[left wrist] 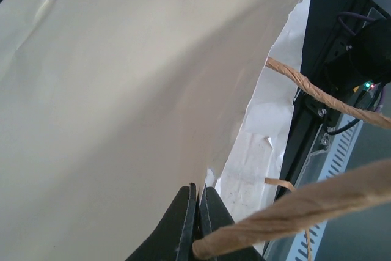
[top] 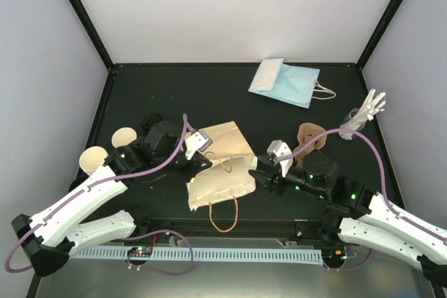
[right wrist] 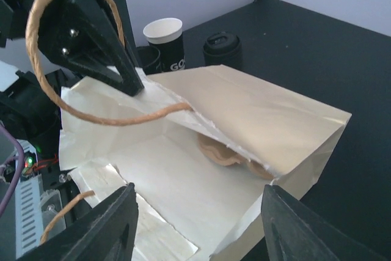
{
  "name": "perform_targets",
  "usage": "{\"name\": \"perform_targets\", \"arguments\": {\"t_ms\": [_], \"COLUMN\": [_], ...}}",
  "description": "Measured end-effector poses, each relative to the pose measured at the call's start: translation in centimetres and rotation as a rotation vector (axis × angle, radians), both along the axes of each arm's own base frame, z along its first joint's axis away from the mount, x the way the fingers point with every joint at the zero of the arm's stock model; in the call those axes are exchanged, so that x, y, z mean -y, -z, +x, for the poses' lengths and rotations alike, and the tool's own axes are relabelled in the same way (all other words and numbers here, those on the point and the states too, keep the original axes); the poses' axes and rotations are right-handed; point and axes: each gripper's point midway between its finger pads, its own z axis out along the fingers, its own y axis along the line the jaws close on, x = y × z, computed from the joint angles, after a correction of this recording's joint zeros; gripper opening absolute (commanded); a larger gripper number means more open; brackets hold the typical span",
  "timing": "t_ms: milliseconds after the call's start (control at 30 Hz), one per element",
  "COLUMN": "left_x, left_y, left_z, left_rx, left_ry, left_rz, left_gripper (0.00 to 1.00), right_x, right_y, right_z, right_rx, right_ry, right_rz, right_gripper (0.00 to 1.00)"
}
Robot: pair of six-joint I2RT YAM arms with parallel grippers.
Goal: Pack the takeout coffee
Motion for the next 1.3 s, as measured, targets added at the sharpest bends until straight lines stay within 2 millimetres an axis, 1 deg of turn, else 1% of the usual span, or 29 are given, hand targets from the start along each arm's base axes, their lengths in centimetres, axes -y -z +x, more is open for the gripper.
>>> {"name": "perform_targets", "arguments": {"t_ms": [167, 333, 367, 433, 500, 567, 633, 667, 767, 800, 833, 867, 967, 1033, 1100, 1200, 1300], "left_x": [-0.1, -0.2, -0.2, -0.3, -0.3, -0.3, -0.2, -0.2, -0.1, -0.1, -0.1, -0.1, 0.0, 0.0, 0.0, -0.1, -0.1], "left_y": [0.2, -0.2, -0.3, -0.4, -0.2, -0.1, 0.0, 0.0, 0.0, 0.0, 0.0, 0.0, -0.1, -0.1, -0.3, -0.4, -0.6], "left_z": [-0.4, -0.8, -1.0, -1.3, -1.4, -1.6, -1.6, -1.6, -1.7, -1.7, -1.8, -1.8, -1.7, -1.7, -1.6, -1.6, -1.6], "left_rx": [-0.013, -0.011, -0.011, -0.013, -0.020, -0.029, -0.035, -0.037, -0.041, -0.042, -0.042, -0.043, -0.043, -0.044, -0.043, -0.040, -0.036], "left_ry": [0.006, 0.018, 0.022, 0.030, 0.034, 0.035, 0.036, 0.036, 0.038, 0.037, 0.038, 0.036, 0.032, 0.030, 0.027, 0.022, 0.016], "left_rz": [-0.001, -0.018, -0.023, -0.032, -0.034, -0.035, -0.036, -0.036, -0.039, -0.039, -0.040, -0.041, -0.046, -0.048, -0.054, -0.060, -0.066], "left_gripper": [0.01, 0.02, 0.01, 0.02, 0.02, 0.02, 0.02, 0.02, 0.02, 0.02, 0.02, 0.02, 0.01, 0.02, 0.02, 0.02, 0.01], "right_x": [0.0, 0.6, 0.8, 1.4, 1.8, 1.8, 1.2, 0.6, -1.0, -1.6, -2.3, -2.8, -4.3, -4.9, -5.5, -6.4, -6.7], "right_y": [-1.3, -2.9, -3.2, -3.5, -3.6, -3.5, -3.1, -2.8, -1.3, -0.8, -0.2, 0.2, 0.5, 0.3, 0.3, 0.3, 0.2], "right_z": [0.6, 0.8, 0.8, 0.7, 0.4, 0.0, -0.5, -0.8, -1.1, -1.2, -1.7, -2.3, -5.1, -6.5, -6.7, -6.2, -5.7], "right_rx": [0.031, 0.042, 0.042, 0.054, 0.074, 0.095, 0.103, 0.103, 0.087, 0.087, 0.093, 0.110, 0.221, 0.309, 0.384, 0.455, 0.511], "right_ry": [0.029, 0.068, 0.079, 0.091, 0.089, 0.063, 0.012, -0.018, -0.084, -0.104, -0.138, -0.176, -0.313, -0.374, -0.396, -0.398, -0.402], "right_rz": [0.052, 0.129, 0.149, 0.182, 0.205, 0.215, 0.199, 0.185, 0.117, 0.094, 0.067, 0.044, 0.000, -0.019, -0.061, -0.122, -0.166], "right_gripper": [0.65, 0.68, 0.66, 0.58, 0.48, 0.36, 0.26, 0.24, 0.21, 0.17, 0.08, 0.02, 0.01, 0.01, 0.01, 0.01, 0.01]}}
